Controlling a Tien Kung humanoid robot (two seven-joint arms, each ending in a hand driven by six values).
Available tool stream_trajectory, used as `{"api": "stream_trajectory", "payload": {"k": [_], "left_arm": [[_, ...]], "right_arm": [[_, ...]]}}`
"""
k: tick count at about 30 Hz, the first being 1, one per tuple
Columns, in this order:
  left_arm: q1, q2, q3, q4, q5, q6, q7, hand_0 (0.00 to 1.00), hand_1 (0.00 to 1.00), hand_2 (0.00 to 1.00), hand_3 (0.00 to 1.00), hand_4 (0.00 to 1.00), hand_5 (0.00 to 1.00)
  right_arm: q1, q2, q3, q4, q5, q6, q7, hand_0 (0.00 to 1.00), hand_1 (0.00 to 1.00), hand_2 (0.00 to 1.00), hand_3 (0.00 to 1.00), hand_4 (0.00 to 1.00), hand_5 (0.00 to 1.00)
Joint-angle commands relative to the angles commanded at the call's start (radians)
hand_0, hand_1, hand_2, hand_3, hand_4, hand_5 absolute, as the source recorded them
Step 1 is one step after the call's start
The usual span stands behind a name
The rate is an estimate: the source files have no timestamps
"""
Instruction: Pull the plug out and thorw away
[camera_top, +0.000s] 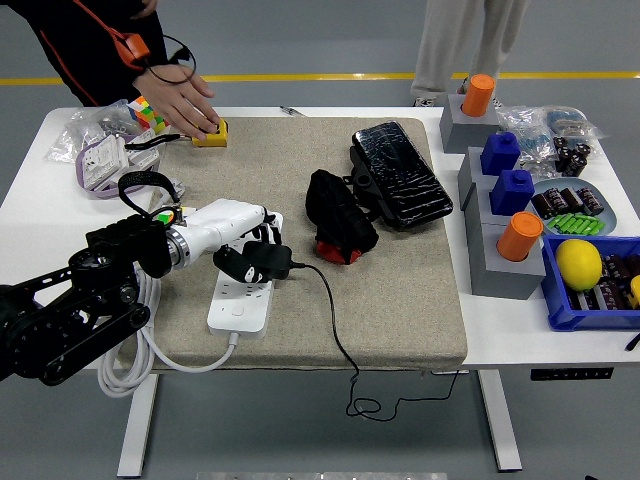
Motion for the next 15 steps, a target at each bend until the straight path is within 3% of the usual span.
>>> {"api": "stream_trajectory", "payload": {"k": [1,12,13,15], "left_arm": [[0.000,-0.001,0.000,0.002,-0.002,0.001,0.000,0.405,0.516,0.504,0.547,0.837,0.143],[-0.015,-0.008,0.029,0.027,0.000,0.005,0.001,0.386,0.492,0.494,0.544,0.809,0.122],[-0.016,-0.008,0.029,0.028,0.001,0.003,0.003,0.338,0.440,0.473,0.544,0.758,0.002],[-0.019,-0.007,0.031,0.027,0.002,0.004,-0.005,0.338,0.440,0.473,0.544,0.758,0.002]], "right_arm": [[0.000,0.000,-0.001,0.000,0.000,0.000,0.000,0.641,0.678,0.685,0.602,0.998,0.475],[0.000,-0.001,-0.015,0.000,0.005,0.000,0.000,0.641,0.677,0.685,0.602,0.998,0.475],[0.000,-0.002,-0.015,0.000,0.005,0.000,0.000,0.638,0.677,0.686,0.602,0.998,0.475],[0.001,-0.003,-0.016,0.000,0.005,0.000,0.000,0.638,0.677,0.686,0.602,0.998,0.475]]}}
